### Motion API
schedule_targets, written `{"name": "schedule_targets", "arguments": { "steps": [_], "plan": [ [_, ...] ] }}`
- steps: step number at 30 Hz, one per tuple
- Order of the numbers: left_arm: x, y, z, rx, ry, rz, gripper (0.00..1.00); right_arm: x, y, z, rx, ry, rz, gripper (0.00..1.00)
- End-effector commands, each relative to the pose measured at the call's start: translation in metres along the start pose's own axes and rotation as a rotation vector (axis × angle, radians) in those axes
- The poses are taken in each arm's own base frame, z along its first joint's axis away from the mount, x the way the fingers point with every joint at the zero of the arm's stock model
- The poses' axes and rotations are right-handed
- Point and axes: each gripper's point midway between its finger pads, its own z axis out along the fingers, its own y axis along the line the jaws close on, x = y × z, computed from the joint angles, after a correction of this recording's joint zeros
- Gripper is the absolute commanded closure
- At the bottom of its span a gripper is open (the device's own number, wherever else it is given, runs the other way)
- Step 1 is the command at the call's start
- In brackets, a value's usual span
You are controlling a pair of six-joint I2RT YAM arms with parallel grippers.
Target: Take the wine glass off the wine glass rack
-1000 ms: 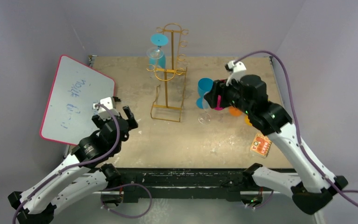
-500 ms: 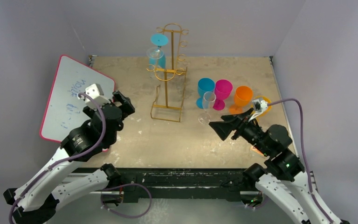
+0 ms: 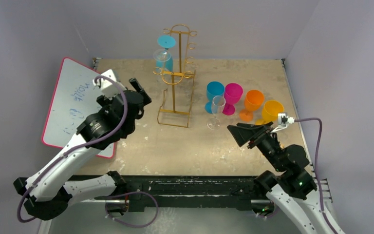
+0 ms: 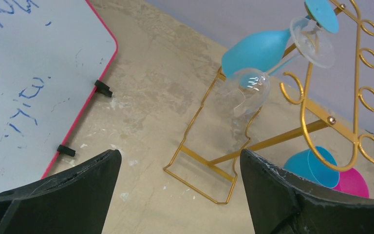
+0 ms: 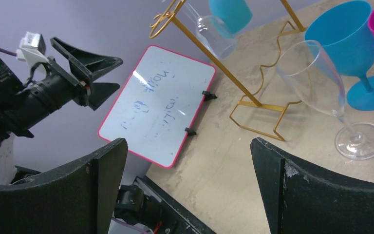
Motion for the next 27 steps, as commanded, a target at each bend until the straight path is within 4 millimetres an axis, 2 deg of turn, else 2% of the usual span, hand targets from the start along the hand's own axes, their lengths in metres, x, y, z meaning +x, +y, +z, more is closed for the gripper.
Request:
{"name": "schedule_targets", "arguments": {
  "steps": [1,4,5,6,7,9,14,19,23,27],
  "plan": [
    [-0.041,-0.024,0.002,0.003,-0.091,0.003,0.07,-0.019,0.008,0.011,0.057,-0.002,-0.067,0.00],
    [-0.054,-0.044,0.010,0.005,-0.073,0.070,0.04,-0.016,0.002,0.016,0.110,0.049,-0.096,0.00],
    [-0.053,-0.049,0.022,-0.002,-0.044,0.097,0.03,-0.015,0.000,0.017,0.122,0.057,-0.099,0.00],
    [-0.056,-0.048,0.036,-0.006,-0.005,0.086,0.03,-0.015,-0.002,0.018,0.136,0.059,-0.097,0.00],
    [-0.070,-0.035,0.055,-0.032,0.009,0.036,0.03,-0.015,-0.004,0.019,0.146,0.058,-0.095,0.00],
    [-0.081,-0.031,0.074,0.010,0.041,-0.021,0.03,-0.016,-0.006,0.018,0.157,0.046,-0.085,0.00],
    [-0.099,-0.068,0.094,0.269,0.110,-0.117,0.02,-0.020,-0.008,0.012,0.172,0.004,-0.024,0.00],
    [-0.100,-0.088,0.113,0.434,0.182,-0.292,0.03,-0.025,-0.011,0.008,0.199,-0.025,0.005,0.00],
    [-0.086,-0.104,0.116,0.535,0.250,-0.377,0.07,-0.030,-0.020,0.006,0.267,-0.054,0.057,0.00],
    [-0.079,-0.120,0.118,0.634,0.283,-0.427,0.10,-0.030,-0.019,0.010,0.250,-0.060,0.052,0.00]
  ]
}}
